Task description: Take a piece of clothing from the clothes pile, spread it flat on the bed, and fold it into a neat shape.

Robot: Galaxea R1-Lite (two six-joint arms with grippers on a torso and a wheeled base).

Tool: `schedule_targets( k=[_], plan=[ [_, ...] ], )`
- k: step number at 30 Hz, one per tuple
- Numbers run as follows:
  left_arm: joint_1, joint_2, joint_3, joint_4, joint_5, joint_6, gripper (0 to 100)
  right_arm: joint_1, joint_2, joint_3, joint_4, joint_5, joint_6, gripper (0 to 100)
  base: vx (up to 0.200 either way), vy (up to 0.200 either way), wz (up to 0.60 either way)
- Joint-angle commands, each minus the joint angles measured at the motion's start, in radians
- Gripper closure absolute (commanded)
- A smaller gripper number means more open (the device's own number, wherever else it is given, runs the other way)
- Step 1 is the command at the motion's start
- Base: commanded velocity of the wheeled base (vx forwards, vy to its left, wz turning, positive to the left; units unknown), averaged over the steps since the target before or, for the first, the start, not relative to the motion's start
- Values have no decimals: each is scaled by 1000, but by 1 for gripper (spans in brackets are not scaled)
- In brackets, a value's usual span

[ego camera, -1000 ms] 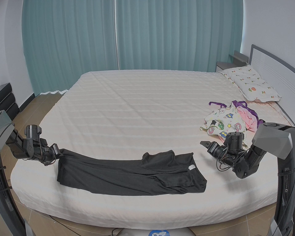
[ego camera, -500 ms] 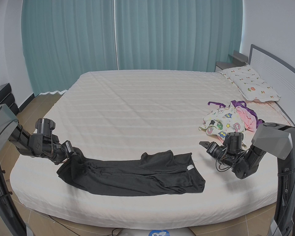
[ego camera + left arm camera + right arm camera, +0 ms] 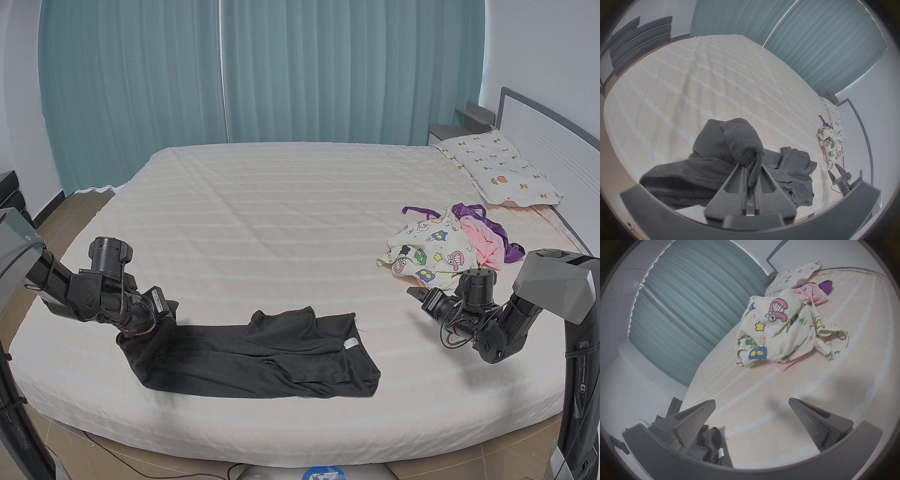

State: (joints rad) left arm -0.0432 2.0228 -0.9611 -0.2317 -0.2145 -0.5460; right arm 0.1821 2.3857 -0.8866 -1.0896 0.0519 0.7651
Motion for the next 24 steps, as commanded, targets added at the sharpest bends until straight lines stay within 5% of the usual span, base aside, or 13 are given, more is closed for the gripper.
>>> schedule_targets(
  k=[1, 24],
  plan=[
    [-40, 8, -13, -1, 14, -8, 100, 0, 1, 0, -1, 0, -1, 0, 0, -200, 0],
    [-285, 172, -257, 77, 129, -173, 100, 8, 4, 1, 0, -1, -6, 0, 0, -200, 0]
  ],
)
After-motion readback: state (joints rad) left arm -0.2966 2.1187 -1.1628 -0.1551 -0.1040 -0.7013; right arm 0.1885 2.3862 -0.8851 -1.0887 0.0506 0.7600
